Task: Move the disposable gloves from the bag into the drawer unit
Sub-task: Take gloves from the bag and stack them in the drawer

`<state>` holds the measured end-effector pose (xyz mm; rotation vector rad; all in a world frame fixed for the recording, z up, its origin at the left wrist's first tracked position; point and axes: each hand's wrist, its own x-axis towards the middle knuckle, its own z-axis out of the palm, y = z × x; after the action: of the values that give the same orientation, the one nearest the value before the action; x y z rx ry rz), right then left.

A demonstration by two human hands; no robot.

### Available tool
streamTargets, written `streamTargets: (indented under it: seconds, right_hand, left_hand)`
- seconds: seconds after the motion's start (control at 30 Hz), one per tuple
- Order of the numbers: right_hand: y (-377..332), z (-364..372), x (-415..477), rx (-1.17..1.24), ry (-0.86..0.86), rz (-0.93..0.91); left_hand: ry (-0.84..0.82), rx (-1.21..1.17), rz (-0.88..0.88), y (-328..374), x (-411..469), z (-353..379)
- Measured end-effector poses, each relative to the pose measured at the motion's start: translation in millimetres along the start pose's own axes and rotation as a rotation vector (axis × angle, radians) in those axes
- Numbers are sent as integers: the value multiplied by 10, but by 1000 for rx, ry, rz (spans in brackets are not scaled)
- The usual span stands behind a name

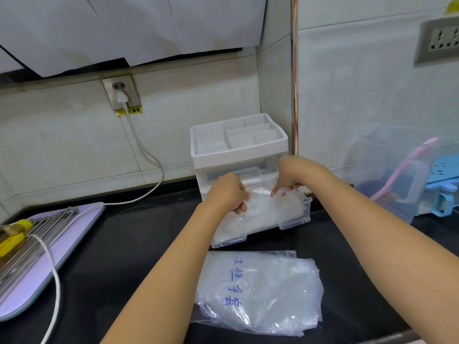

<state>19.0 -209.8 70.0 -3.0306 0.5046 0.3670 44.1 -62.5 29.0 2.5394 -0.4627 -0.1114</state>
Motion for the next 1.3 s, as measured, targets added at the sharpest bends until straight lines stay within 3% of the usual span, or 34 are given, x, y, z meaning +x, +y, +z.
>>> streamTargets:
  seconds: [0.07, 0.17, 0.23, 0.33, 0.5, 0.73, 0.9, 1.03, 1.13, 1.3]
  right_hand:
    - [17, -12, -22, 20, 60, 2]
    - [4, 15, -188, 5, 322, -20]
    - [-86, 69, -235, 46, 420, -154]
    - [-266, 229, -251, 89, 209, -373]
    - [-303, 442, -142, 56, 23, -479]
    - [-180, 410, 133, -104, -128, -300]
    - [-213, 388, 216, -156, -139, -255]
    - [-186, 346, 109, -64, -140, -277]
    - [-61, 313, -28, 90, -4, -304]
    - [295, 350, -360, 484, 230, -365]
  left_hand:
    - [-53, 32, 9, 7, -15, 19]
    - [-85, 89, 36, -22, -23, 81]
    - [-82, 108, 57, -47, -23, 115]
    - [-80, 143, 55, -51, 6, 145]
    - [-179, 320, -5, -22, 26, 145]
    - [-357, 571, -88, 43, 17, -4]
    - [-371, 600, -89, 94, -7, -20]
    - [-344, 542, -111, 58, -42, -35]
    - [-274, 451, -105, 21, -88, -49]
    - [-22, 126, -14, 19, -349, -153]
